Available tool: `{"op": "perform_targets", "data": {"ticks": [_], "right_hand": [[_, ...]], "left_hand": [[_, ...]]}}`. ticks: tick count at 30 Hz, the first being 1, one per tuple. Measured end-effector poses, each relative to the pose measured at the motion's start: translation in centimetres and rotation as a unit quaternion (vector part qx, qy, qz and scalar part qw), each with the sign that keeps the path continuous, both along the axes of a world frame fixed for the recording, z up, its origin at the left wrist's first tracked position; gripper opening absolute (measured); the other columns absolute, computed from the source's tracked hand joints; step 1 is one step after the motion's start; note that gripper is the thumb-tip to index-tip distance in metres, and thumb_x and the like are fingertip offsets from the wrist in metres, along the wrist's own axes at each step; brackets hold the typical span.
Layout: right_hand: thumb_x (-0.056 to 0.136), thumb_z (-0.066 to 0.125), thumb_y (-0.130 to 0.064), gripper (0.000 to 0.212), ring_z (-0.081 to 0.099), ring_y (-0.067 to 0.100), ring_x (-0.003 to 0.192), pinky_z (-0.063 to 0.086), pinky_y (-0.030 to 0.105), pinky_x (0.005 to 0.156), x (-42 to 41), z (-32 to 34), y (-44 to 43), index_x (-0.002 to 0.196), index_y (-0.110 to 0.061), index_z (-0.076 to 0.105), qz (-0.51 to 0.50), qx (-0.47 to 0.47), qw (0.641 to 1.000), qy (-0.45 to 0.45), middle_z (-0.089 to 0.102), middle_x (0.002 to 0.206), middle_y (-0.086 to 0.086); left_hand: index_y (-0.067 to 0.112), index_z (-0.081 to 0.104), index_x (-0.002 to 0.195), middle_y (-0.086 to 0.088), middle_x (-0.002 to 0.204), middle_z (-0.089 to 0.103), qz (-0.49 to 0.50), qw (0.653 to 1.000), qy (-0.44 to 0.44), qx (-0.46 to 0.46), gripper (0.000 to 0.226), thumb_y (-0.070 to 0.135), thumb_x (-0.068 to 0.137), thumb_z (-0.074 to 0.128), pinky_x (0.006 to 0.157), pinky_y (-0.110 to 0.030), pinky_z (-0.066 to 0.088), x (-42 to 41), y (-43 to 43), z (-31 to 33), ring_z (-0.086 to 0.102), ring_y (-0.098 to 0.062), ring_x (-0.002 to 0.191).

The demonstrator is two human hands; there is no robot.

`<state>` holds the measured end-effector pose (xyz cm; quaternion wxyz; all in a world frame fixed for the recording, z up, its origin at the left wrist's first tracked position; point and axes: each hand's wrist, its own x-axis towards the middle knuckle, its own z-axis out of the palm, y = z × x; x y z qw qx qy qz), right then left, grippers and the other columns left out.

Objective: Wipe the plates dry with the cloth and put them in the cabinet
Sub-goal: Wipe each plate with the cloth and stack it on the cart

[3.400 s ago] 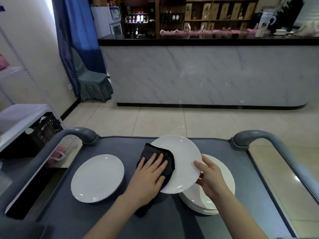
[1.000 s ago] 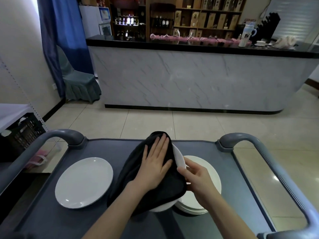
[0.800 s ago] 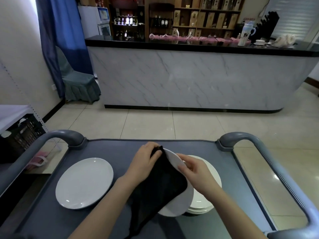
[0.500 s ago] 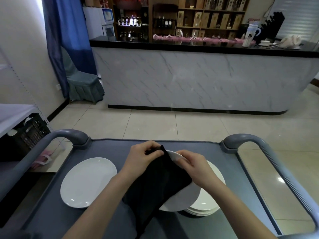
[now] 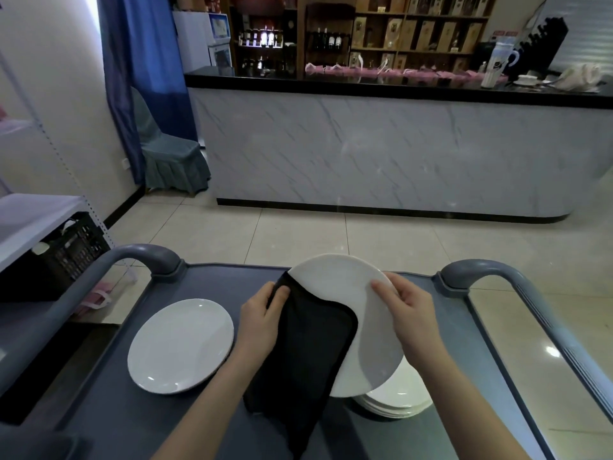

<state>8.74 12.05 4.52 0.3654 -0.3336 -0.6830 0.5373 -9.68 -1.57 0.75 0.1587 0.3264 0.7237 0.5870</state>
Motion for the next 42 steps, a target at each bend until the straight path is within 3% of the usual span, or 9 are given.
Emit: {"op": "perform_targets", "data": {"ticks": [4,11,17,20,24,29,33,35,42], "right_hand": [[0.098,0.061,-0.023,0.021,0.062,-0.001,0.072,0.045,0.015,0.064,0.2,-0.1,0.0,0.093,-0.037,0.074,0.025,0.016,0.999,-0.029,0.072,0.081,-0.013],[0.096,0.064,-0.018,0.023,0.063,-0.007,0.085,0.047,0.017,0.078,-1.2,0.4,-0.7,0.091,-0.04,0.069,0.144,0.127,0.973,-0.131,0.071,0.085,-0.027],[0.096,0.064,-0.019,0.019,0.067,0.004,0.084,0.051,0.026,0.077,-0.6,-0.1,-0.4,0.089,-0.032,0.077,0.101,0.045,0.992,-0.065,0.075,0.088,-0.01],[0.096,0.064,-0.021,0.02,0.066,0.003,0.08,0.05,0.021,0.072,-0.1,-0.6,-0.9,0.091,-0.035,0.077,0.037,-0.011,0.999,-0.005,0.075,0.087,-0.009],[0.096,0.063,-0.023,0.018,0.068,0.011,0.083,0.052,0.032,0.075,0.2,-1.7,-2.3,0.095,-0.034,0.077,-0.025,-0.103,0.994,0.039,0.076,0.092,-0.005],[0.094,0.067,-0.025,0.011,0.066,0.018,0.077,0.048,0.033,0.071,0.3,0.2,-0.5,0.099,-0.035,0.067,0.092,0.018,0.994,-0.063,0.075,0.088,-0.003],[0.092,0.067,-0.04,0.003,0.063,0.001,0.075,0.048,0.024,0.071,-1.3,1.8,0.7,0.091,-0.042,0.065,0.199,0.14,0.945,-0.217,0.07,0.077,-0.017],[0.096,0.059,-0.045,0.013,0.062,0.0,0.084,0.048,0.024,0.078,-2.0,1.4,0.4,0.092,-0.035,0.066,0.21,0.189,0.926,-0.249,0.068,0.082,-0.019],[0.097,0.062,-0.035,0.018,0.059,-0.002,0.074,0.042,0.011,0.066,-1.3,-0.4,-0.3,0.083,-0.029,0.072,0.088,0.118,0.984,-0.098,0.069,0.079,-0.013]], "left_hand": [[0.015,0.051,0.072,0.013,0.061,0.05,-0.007,1.0,0.003,0.004,0.03,0.03,0.099,0.056,0.058,-0.022,0.034,0.4,0.0,0.4,0.042,-0.003,0.06],[0.042,0.06,0.07,0.021,0.065,0.062,-0.15,0.976,0.15,-0.046,0.025,0.031,0.081,0.079,0.062,-0.01,0.038,0.3,2.0,2.5,0.054,0.005,0.063],[0.029,0.063,0.068,0.015,0.06,0.058,-0.099,0.988,0.113,-0.046,0.02,0.034,0.081,0.077,0.057,-0.015,0.037,-0.3,1.9,2.2,0.05,0.001,0.059],[0.018,0.061,0.069,0.009,0.06,0.058,-0.024,0.998,0.044,-0.035,0.026,0.033,0.086,0.073,0.057,-0.022,0.038,-0.3,1.0,1.2,0.05,-0.004,0.059],[0.007,0.062,0.076,-0.006,0.07,0.064,0.031,0.999,-0.04,-0.009,0.028,0.03,0.091,0.068,0.061,-0.027,0.043,-0.1,0.0,0.0,0.053,-0.013,0.065],[0.017,0.059,0.067,0.012,0.058,0.056,0.011,1.0,0.01,-0.009,0.027,0.028,0.088,0.072,0.053,-0.017,0.037,-1.0,-0.2,0.7,0.048,-0.003,0.056],[0.029,0.064,0.069,0.018,0.061,0.06,-0.112,0.987,0.107,-0.053,0.02,0.025,0.083,0.078,0.057,-0.013,0.038,-0.2,0.8,2.0,0.052,0.004,0.059],[0.031,0.063,0.069,0.018,0.06,0.06,-0.131,0.983,0.119,-0.052,0.021,0.024,0.082,0.078,0.059,-0.013,0.038,0.1,1.1,2.1,0.051,0.004,0.059],[0.023,0.064,0.069,0.007,0.064,0.062,-0.033,0.998,0.041,-0.041,0.022,0.033,0.087,0.072,0.058,-0.021,0.041,0.0,0.1,0.9,0.052,-0.001,0.06]]}}
